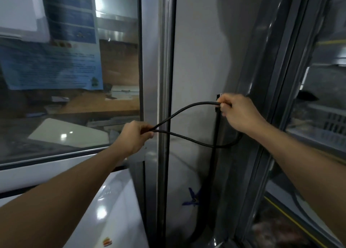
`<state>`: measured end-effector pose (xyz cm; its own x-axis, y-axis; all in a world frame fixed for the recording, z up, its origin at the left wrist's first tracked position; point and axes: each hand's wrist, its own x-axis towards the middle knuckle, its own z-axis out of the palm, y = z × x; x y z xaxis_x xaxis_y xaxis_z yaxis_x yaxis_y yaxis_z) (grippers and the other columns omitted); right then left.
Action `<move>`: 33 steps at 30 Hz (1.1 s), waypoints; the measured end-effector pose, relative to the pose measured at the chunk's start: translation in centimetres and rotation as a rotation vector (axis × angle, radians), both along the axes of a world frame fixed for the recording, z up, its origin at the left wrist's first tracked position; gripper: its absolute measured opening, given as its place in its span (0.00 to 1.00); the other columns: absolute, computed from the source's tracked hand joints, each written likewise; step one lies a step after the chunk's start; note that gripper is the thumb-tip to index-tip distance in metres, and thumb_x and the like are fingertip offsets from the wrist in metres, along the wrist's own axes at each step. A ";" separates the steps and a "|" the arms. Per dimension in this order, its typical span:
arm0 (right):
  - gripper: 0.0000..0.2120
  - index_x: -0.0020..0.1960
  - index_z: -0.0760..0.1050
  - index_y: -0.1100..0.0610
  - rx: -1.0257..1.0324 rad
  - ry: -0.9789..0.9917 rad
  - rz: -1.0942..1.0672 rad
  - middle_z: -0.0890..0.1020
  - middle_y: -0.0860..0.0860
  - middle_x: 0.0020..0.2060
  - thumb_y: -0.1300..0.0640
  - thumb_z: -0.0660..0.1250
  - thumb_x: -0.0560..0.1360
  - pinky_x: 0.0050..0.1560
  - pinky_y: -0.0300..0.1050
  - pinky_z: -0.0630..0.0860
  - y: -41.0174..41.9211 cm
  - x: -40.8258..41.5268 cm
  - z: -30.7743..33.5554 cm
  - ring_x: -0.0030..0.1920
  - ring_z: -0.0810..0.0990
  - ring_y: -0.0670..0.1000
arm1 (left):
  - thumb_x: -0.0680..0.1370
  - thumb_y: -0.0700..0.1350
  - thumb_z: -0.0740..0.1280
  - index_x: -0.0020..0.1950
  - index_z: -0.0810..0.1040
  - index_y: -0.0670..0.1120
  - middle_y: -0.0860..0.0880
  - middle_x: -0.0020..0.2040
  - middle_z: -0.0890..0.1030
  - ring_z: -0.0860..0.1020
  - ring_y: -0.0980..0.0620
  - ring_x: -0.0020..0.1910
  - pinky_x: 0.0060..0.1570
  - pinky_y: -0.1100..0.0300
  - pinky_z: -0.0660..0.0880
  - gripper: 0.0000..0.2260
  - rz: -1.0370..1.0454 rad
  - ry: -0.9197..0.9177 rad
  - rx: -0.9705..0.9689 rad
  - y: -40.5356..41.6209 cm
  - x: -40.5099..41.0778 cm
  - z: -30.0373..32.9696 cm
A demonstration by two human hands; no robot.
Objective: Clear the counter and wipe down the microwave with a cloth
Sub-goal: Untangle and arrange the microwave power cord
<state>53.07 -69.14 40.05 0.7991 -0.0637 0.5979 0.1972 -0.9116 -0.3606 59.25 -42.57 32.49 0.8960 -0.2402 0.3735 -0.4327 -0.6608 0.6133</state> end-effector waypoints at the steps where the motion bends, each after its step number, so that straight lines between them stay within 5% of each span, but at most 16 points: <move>1: 0.12 0.55 0.77 0.61 -0.046 0.029 0.004 0.79 0.57 0.48 0.67 0.58 0.77 0.50 0.46 0.73 0.3 0.5 -0.7 0.51 0.78 0.58 | 0.78 0.42 0.66 0.52 0.81 0.45 0.42 0.45 0.83 0.81 0.44 0.46 0.51 0.48 0.79 0.06 -0.003 -0.010 0.010 0.3 0.1 0.2; 5: 0.20 0.67 0.67 0.56 -0.224 0.130 0.098 0.74 0.57 0.58 0.59 0.63 0.76 0.59 0.51 0.71 4.0 2.3 -3.1 0.59 0.73 0.58 | 0.77 0.41 0.66 0.53 0.81 0.42 0.41 0.46 0.82 0.80 0.44 0.47 0.52 0.49 0.77 0.07 0.000 -0.055 0.065 1.0 0.4 1.1; 8: 0.14 0.63 0.71 0.54 -0.362 -0.026 0.129 0.75 0.55 0.53 0.54 0.61 0.78 0.55 0.49 0.66 7.1 3.5 -4.4 0.55 0.72 0.56 | 0.77 0.41 0.66 0.54 0.81 0.43 0.43 0.47 0.82 0.79 0.47 0.47 0.51 0.54 0.76 0.08 0.001 -0.054 0.096 1.2 0.6 1.2; 12: 0.08 0.50 0.77 0.59 -0.037 -0.020 0.198 0.78 0.55 0.44 0.59 0.60 0.79 0.47 0.48 0.70 7.3 5.0 -5.3 0.45 0.75 0.54 | 0.77 0.41 0.67 0.53 0.81 0.43 0.47 0.45 0.82 0.79 0.51 0.45 0.48 0.60 0.76 0.07 0.011 -0.005 0.095 2.0 1.4 0.0; 14: 0.07 0.48 0.76 0.59 0.059 -0.004 0.202 0.78 0.54 0.43 0.59 0.60 0.79 0.43 0.46 0.68 6.3 5.6 -6.2 0.43 0.74 0.53 | 0.76 0.42 0.68 0.49 0.82 0.44 0.53 0.37 0.79 0.76 0.57 0.37 0.36 0.71 0.71 0.05 0.040 0.026 0.130 2.9 1.8 -1.0; 16: 0.08 0.49 0.77 0.61 0.099 0.022 0.180 0.78 0.55 0.45 0.60 0.60 0.79 0.42 0.44 0.66 5.5 6.3 -7.6 0.44 0.74 0.53 | 0.76 0.43 0.69 0.46 0.81 0.44 0.55 0.33 0.75 0.73 0.58 0.34 0.32 0.70 0.67 0.04 0.056 0.040 0.165 3.4 2.2 -1.8; 21: 0.13 0.60 0.75 0.58 -0.194 0.152 0.008 0.73 0.58 0.56 0.57 0.60 0.78 0.60 0.49 0.65 5.7 7.6 -12.2 0.59 0.68 0.58 | 0.76 0.44 0.68 0.50 0.82 0.45 0.51 0.40 0.80 0.75 0.58 0.37 0.33 0.70 0.67 0.05 0.076 0.052 0.188 3.4 3.3 -2.2; 25: 0.33 0.74 0.57 0.57 -0.394 0.095 0.116 0.68 0.57 0.67 0.46 0.65 0.75 0.69 0.50 0.57 9.8 7.4 -14.6 0.66 0.64 0.57 | 0.76 0.44 0.69 0.47 0.82 0.45 0.52 0.36 0.78 0.73 0.58 0.34 0.31 0.68 0.65 0.04 0.086 0.027 0.204 3.2 3.7 -2.5; 29: 0.31 0.70 0.60 0.58 -0.250 0.173 0.053 0.74 0.58 0.61 0.42 0.65 0.75 0.54 0.49 0.69 12.9 8.4 -16.2 0.58 0.73 0.58 | 0.76 0.45 0.68 0.46 0.81 0.47 0.57 0.32 0.74 0.70 0.62 0.31 0.26 0.73 0.63 0.03 0.066 0.005 0.280 3.1 3.9 -2.7; 33: 0.19 0.62 0.67 0.60 -0.222 0.181 0.007 0.78 0.57 0.54 0.47 0.58 0.80 0.42 0.45 0.66 14.3 9.0 -17.4 0.53 0.76 0.57 | 0.76 0.45 0.68 0.45 0.81 0.47 0.56 0.33 0.74 0.70 0.60 0.32 0.30 0.70 0.64 0.03 0.046 -0.012 0.322 3.3 3.8 -2.9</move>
